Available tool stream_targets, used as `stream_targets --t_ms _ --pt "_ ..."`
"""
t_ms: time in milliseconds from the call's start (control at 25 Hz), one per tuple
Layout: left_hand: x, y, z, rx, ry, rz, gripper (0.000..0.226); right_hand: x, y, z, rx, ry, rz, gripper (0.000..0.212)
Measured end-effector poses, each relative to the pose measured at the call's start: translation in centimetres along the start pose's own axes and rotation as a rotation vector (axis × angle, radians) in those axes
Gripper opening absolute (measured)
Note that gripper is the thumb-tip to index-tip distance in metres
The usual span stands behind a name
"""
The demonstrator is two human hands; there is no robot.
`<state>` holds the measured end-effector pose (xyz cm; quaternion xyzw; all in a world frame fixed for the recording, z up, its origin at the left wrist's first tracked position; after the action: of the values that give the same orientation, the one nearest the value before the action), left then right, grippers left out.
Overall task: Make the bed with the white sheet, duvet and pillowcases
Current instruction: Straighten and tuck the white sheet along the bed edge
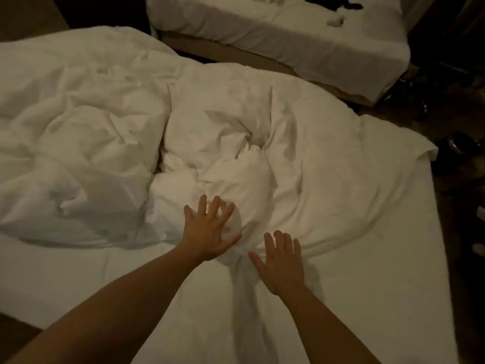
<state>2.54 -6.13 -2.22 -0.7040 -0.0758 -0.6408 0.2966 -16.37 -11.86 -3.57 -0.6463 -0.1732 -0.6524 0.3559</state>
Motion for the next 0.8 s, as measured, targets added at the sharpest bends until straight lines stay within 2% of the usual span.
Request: stream_targets --t_ms 80,160,320,400,560,640,800 --pt "-2.5 2.3 -0.1 -0.048 0.022 -0.049 0.091 -3.2 2.1 0.4 -0.013 0.033 -0.009 0.074" --pt "-5.1 4.7 -0.1 -0.093 0.007 -0.156 0.092 -6.0 4.6 0.7 0.000 0.026 -0.107 0.070" --pt "-10.3 8.8 0.7 -0.139 -0.002 -0.355 0.088 -13.5 8.2 -0.1 0.046 -0.008 -0.194 0.084" --pt "-12.1 10.5 1.1 -0.130 -0.005 -0.400 0.085 -16.5 8.7 -0.4 0.076 -0.069 -0.191 0.087" --pt "-13.8 11.0 0.9 -0.135 -0.031 -0.469 0.077 -17.7 9.4 -1.7 0.169 -0.169 -0.318 0.072" --pt "-12.9 10.7 0.9 -0.116 -0.043 -0.423 0.077 -16.3 10.0 -2.0 0.250 -0.157 -0.336 0.068" --pt "-9.3 8.7 -0.4 0.021 -0.048 -0.278 0.074 -12.2 8.8 -2.9 0.330 -0.012 -0.220 0.080"
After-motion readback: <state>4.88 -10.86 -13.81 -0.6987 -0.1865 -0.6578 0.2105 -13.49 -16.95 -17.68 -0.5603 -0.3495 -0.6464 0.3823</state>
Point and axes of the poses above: each hand's wrist, its own y-axis towards the middle knuckle, its own x-axis out of the back of the hand, z = x × y, the point moved 7 cm from there along y, towards the middle knuckle, and after that the axes turned 8 degrees about x, right-handed, at the moved point
